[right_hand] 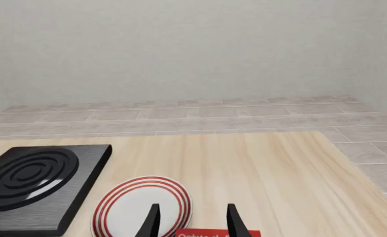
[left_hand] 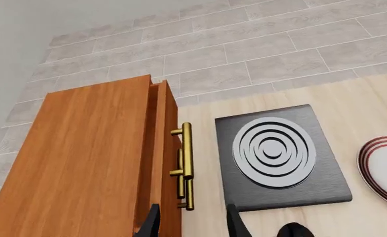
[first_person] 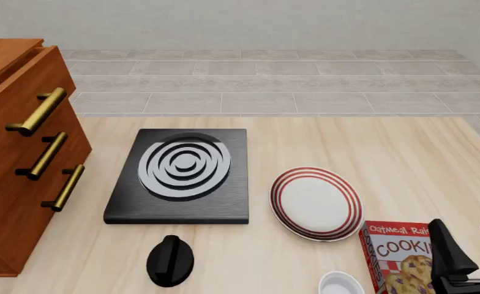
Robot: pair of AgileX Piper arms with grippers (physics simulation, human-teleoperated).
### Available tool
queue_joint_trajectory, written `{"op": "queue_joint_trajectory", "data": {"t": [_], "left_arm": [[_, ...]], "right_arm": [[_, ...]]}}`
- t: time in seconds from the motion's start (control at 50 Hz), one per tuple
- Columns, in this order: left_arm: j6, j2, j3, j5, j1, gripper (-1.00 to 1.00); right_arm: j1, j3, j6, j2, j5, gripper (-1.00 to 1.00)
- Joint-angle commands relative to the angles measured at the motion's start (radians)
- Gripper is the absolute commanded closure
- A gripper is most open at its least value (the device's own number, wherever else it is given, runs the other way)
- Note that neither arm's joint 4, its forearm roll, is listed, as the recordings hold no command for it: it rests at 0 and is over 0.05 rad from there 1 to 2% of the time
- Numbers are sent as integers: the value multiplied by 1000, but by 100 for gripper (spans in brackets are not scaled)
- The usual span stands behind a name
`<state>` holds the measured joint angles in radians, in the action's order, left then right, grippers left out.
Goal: Pick the akita bowl in the top layer of the wooden cabinet and place it on the plate.
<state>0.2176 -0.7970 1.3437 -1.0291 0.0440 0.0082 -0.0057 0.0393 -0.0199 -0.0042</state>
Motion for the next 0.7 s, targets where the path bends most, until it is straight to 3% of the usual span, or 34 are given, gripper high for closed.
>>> {"op": "queue_joint_trajectory", "data": {"t": [0.02, 0.14, 0.16, 0.7], "left_arm": [[-35, -13, -20, 2, 2, -100], [-52, -16, -42, 17, 10, -100], [-12, -15, -48, 37, 56, -100], [-6, -47, -141, 122, 121, -100]], "right_arm": [[1, 0, 3, -1, -1, -100], [1, 0, 4, 5, 6, -100], [2, 0, 5, 7, 8, -100], [3, 0, -3, -3, 1, -100]]}}
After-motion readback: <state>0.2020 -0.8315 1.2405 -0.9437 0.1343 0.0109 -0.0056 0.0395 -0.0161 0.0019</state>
